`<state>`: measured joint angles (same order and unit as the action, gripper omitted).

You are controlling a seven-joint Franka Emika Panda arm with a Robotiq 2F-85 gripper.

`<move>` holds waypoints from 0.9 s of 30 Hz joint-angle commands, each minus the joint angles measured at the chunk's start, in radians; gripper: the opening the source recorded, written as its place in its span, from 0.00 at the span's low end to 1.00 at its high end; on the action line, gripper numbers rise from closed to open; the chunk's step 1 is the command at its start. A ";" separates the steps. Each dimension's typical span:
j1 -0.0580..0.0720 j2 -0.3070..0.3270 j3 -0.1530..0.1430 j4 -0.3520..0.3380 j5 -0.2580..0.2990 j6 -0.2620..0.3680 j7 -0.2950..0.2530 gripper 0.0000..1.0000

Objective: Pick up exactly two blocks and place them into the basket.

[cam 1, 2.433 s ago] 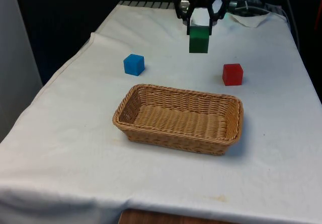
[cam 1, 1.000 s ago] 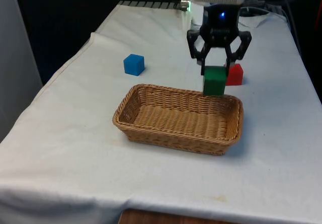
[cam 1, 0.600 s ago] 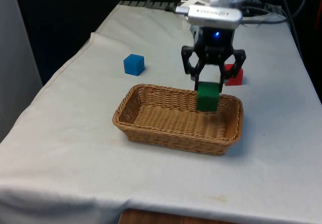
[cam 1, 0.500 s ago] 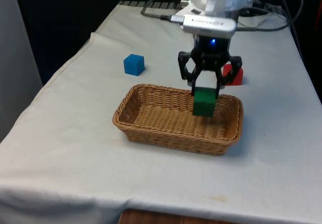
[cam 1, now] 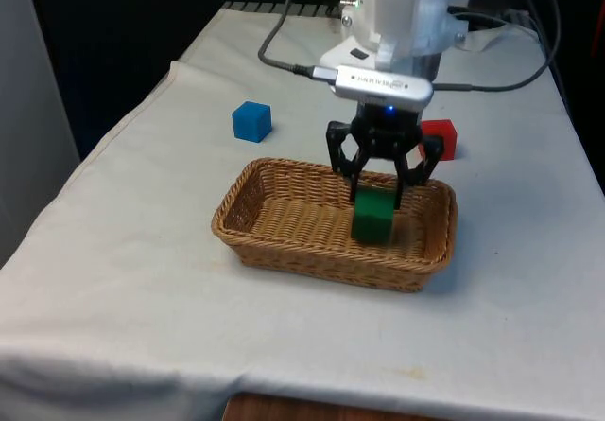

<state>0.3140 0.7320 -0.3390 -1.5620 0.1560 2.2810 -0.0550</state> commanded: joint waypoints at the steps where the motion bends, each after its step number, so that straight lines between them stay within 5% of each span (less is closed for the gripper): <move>1: 0.000 0.016 0.000 0.012 0.002 0.001 0.010 0.01; 9: -0.001 0.043 -0.003 0.040 0.001 -0.006 0.021 0.04; 19: 0.000 0.044 -0.006 0.042 -0.002 -0.008 0.023 0.97; 27: 0.001 0.035 -0.007 0.038 -0.002 -0.012 0.023 1.00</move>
<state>0.3140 0.7720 -0.3440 -1.5240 0.1560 2.2790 -0.0350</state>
